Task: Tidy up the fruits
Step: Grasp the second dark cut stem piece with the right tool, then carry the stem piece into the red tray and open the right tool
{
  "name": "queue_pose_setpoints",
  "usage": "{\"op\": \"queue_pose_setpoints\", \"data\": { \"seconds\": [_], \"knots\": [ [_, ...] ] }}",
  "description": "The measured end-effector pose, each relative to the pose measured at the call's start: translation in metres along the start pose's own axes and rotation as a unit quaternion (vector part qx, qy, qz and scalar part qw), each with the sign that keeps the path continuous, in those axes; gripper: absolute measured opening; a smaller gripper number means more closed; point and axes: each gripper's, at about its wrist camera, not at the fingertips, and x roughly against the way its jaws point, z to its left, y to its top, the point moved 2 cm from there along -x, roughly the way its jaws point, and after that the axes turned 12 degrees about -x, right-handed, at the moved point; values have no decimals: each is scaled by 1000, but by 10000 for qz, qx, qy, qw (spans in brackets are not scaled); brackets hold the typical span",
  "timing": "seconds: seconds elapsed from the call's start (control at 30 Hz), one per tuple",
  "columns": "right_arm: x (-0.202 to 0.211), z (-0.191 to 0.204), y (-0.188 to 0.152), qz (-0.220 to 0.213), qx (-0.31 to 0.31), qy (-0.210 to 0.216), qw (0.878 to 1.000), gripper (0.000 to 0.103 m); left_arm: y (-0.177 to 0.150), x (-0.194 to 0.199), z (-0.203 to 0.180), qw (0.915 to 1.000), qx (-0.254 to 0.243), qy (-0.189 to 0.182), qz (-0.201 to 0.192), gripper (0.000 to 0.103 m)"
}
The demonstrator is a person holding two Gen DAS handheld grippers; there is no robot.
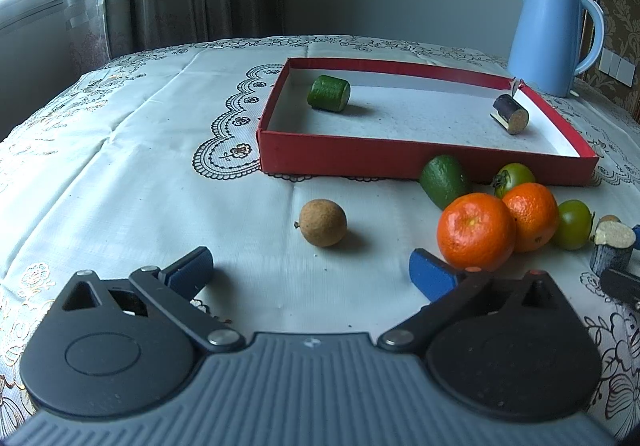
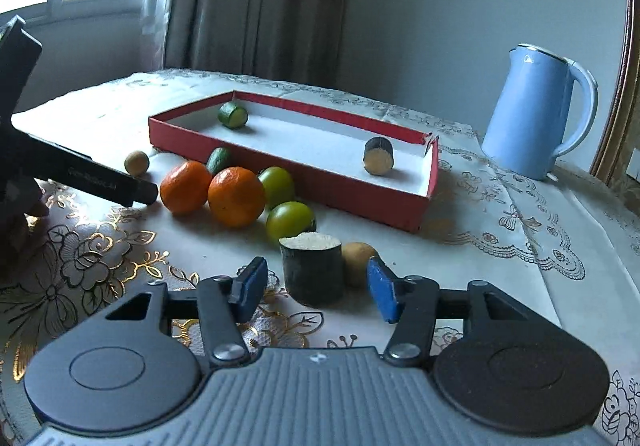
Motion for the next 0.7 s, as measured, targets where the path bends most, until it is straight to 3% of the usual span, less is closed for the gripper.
{"op": "queue_pose_setpoints", "data": {
  "seconds": [0.3,0.47,0.7],
  "knots": [
    [-5,12,1,-53,261,6,9996,42,0,0,0,10000,-2,3,0,103],
    [-9,18,-1,-139,509,-252,9983,34,0,0,0,10000,0,2,-1,103],
    [-4,16,-1,-198,489,-224,9984,33,0,0,0,10000,0,2,-2,103]
  ]
}}
